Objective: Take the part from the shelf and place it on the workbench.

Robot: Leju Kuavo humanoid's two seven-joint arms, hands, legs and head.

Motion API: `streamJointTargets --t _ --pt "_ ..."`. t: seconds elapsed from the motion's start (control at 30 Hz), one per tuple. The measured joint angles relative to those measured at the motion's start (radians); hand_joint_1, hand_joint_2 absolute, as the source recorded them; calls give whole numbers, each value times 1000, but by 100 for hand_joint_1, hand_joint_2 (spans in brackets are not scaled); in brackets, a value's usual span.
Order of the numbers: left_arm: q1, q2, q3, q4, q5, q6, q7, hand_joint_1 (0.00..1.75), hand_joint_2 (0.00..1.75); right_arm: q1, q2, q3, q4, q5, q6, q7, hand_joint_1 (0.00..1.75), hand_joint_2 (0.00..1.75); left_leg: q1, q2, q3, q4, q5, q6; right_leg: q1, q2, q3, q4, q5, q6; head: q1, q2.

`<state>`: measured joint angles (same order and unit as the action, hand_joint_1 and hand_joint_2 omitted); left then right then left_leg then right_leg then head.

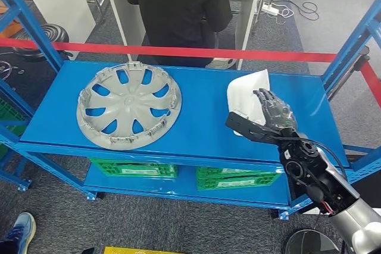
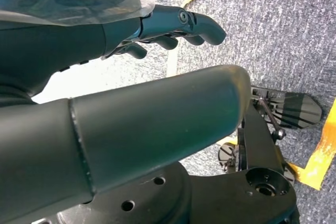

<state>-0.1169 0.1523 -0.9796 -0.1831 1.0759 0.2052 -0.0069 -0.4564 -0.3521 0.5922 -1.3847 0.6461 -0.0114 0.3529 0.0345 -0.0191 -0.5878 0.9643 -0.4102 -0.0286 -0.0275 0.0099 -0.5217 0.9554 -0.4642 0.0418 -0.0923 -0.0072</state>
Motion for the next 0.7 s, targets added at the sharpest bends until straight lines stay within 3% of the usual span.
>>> streamJointTargets --t 0.37,0.7 --pt "2 0 0 0 12 3 0 0 0 -10 13 55 0 -34 30 -13 0 175 0 0 0 0 0 0 0 0 0 0 0 0 0 0" --pt "3 0 0 0 24 14 14 0 0 -11 40 103 -37 -32 16 85 0 175 0 0 0 0 0 0 0 0 0 0 0 0 0 0"
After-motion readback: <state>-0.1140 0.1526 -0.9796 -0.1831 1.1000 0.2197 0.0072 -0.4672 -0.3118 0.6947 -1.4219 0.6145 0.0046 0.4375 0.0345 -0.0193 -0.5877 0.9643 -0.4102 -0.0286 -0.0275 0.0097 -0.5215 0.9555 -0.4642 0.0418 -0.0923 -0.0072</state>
